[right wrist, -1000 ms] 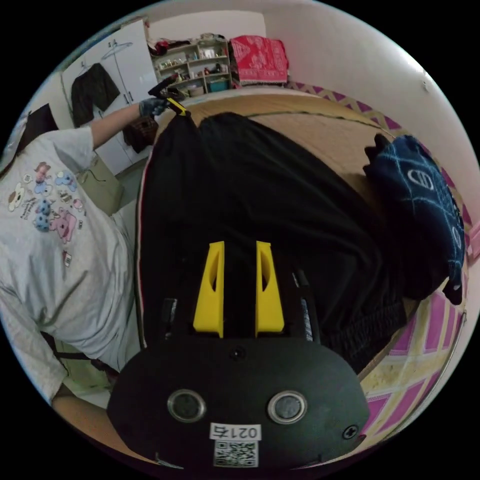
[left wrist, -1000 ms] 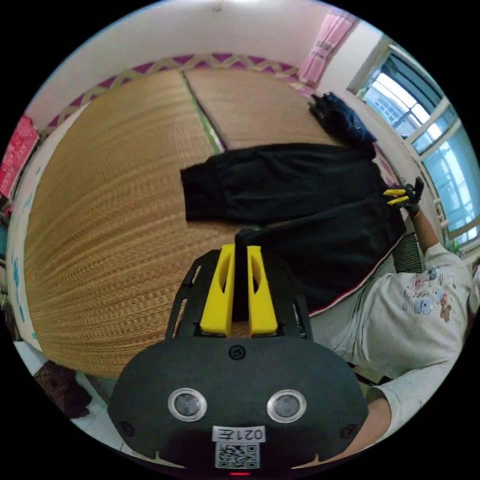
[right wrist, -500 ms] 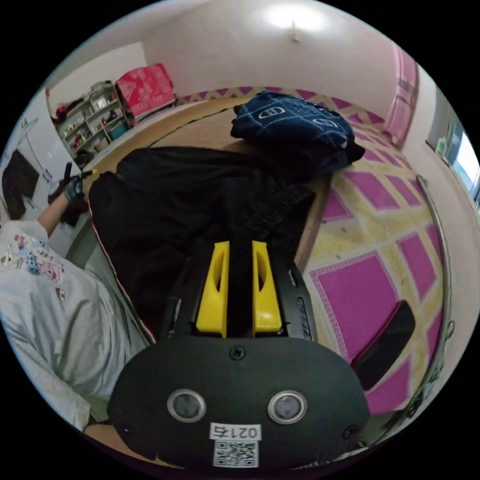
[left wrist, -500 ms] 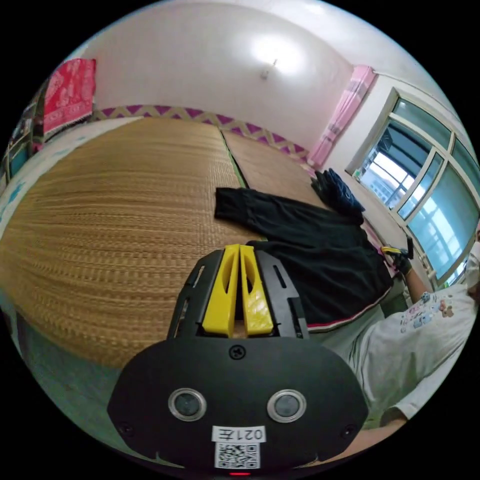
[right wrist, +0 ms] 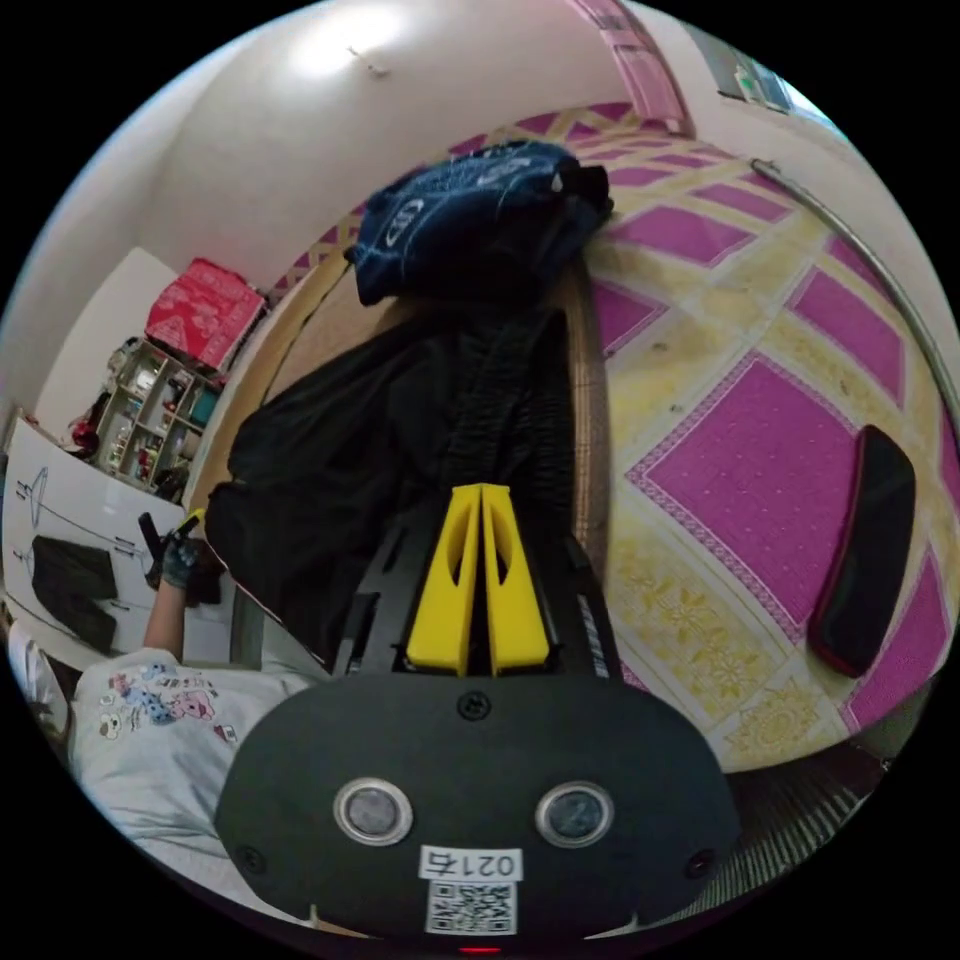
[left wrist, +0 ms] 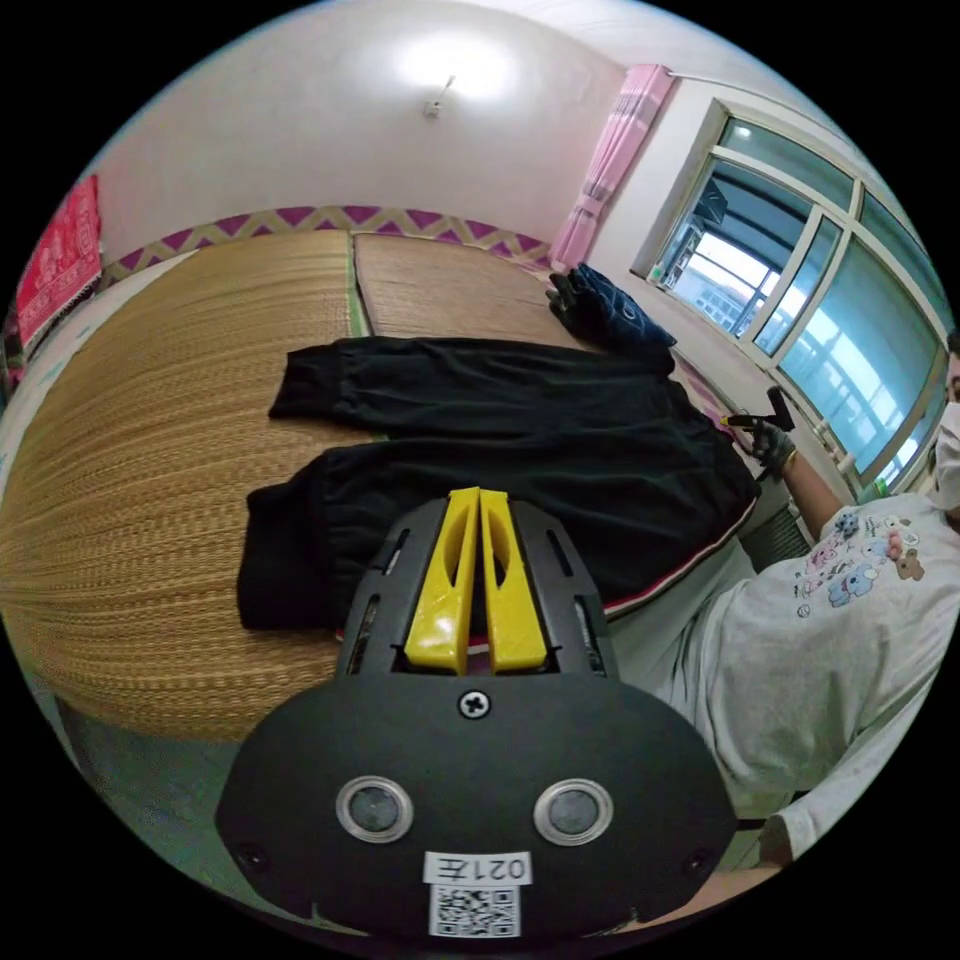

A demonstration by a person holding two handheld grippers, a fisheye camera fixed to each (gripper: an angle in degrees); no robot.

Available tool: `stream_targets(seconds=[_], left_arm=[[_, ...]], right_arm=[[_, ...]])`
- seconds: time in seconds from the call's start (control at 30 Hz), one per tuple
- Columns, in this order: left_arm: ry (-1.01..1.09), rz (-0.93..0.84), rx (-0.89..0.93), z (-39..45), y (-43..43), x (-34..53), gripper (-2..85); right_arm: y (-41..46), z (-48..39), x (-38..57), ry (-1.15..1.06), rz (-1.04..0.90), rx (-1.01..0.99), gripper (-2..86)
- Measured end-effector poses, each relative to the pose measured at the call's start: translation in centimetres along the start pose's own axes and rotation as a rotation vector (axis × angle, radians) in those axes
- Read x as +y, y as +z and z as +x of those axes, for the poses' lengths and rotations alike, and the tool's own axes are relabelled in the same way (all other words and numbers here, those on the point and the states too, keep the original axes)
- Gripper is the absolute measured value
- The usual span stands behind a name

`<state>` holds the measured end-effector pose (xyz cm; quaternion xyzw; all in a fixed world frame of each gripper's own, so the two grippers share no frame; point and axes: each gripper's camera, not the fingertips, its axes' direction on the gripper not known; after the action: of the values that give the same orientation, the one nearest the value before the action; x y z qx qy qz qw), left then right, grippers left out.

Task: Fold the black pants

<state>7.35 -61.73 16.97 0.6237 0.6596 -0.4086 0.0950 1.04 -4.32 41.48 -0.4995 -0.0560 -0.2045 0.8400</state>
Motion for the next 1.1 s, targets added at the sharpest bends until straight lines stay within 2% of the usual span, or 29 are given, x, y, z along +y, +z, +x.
stream_targets(seconds=[0.07,0.17,0.3,0.43,0.63,0.77,0.83,0.9,1.0,1.1], left_arm=[[-0.002,0.021,0.045,0.8,0.2,0.7,-1.0],[-0.02,0.048,0.092,1.4,0.9,1.4,-1.0],[-0.041,0.037,0.137,1.9,2.1,2.0,-0.9],[-0.029,0.025,0.15,2.8,2.5,2.6,-0.9],[-0.047,0.036,0.163,3.1,2.1,4.2,-1.0],[-0.076,0.045,0.154,2.8,1.9,5.5,-1.0],[-0.096,0.055,0.158,2.6,2.0,6.0,-1.0],[-0.12,0.065,0.172,2.3,2.3,6.5,-1.0],[-0.151,0.073,0.207,2.1,2.9,7.0,-1.0],[-0.149,0.076,0.208,2.5,3.1,7.5,-1.0]], right_arm=[[-2.2,0.5,0.6,-0.006,0.043,-0.019,0.1],[-2.0,1.4,1.0,-0.018,-0.027,-0.124,1.9],[0.1,1.4,0.7,-0.012,-0.115,-0.097,5.5],[1.0,1.5,-0.2,0.0,-0.174,-0.075,4.5],[-1.3,3.9,-0.6,0.029,-0.124,-0.332,-0.1],[-5.5,3.9,0.4,-0.009,-0.029,-0.167,0.4],[-5.5,4.1,0.5,-0.028,-0.058,-0.149,1.7],[-3.3,4.1,0.4,-0.029,-0.156,-0.248,7.2],[-1.8,3.3,0.0,-0.039,-0.218,-0.162,7.3],[-1.0,3.8,-0.6,-0.009,-0.246,-0.159,6.5]])
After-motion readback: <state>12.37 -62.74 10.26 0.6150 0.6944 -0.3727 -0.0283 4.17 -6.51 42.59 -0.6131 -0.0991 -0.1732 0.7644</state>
